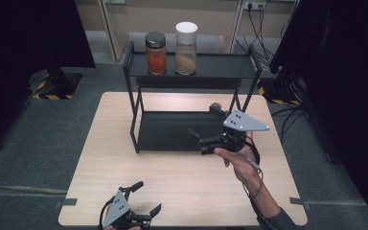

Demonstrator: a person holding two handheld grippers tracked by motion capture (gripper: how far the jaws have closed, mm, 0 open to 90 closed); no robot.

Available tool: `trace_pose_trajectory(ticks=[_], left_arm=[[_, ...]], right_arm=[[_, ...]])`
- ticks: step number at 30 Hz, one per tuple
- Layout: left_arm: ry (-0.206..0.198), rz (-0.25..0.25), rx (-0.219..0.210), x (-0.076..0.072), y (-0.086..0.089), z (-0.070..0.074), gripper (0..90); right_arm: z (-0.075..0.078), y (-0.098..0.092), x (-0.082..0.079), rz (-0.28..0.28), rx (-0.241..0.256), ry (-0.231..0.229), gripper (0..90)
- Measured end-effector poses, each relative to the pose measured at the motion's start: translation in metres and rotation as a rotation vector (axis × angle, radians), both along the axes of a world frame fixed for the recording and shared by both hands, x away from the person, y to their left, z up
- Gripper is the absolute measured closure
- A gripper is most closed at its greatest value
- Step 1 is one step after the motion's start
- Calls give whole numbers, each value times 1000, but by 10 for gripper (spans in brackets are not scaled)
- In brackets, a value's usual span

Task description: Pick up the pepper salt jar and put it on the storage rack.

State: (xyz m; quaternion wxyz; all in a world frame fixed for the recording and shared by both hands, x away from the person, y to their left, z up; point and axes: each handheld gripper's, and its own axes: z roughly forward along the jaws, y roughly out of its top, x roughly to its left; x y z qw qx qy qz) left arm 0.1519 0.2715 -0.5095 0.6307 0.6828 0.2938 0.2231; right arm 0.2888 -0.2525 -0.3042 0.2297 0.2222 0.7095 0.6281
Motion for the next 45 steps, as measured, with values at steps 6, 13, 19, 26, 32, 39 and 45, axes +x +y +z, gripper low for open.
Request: trace_pose_trajectory(ticks=[6, 13, 19, 26, 32, 39, 45], left_arm=[[-2, 2, -2, 0, 0, 0, 32], [-5, 2, -2, -1, 0, 0, 32], [-5, 4, -3, 0, 0, 0, 32], [-4, 4, -1, 0, 0, 0, 32], [-4, 4, -2, 0, 0, 0, 32], [-6, 7, -2, -1, 1, 0, 32], [-4, 4, -1, 0, 0, 0, 32]], right_arm=[[-10, -4, -6, -1, 15, 2, 4], [-20, -4, -11, -10, -8, 3, 4], [-26, -10, -16, -19, -19, 3, 4], [-36, -16, -19, -28, -9, 18, 4], [-45, -21, -23, -33, 1, 33, 4], [-51, -21, -27, -33, -34, 29, 4], [-56, -30, -31, -51, -42, 43, 4]])
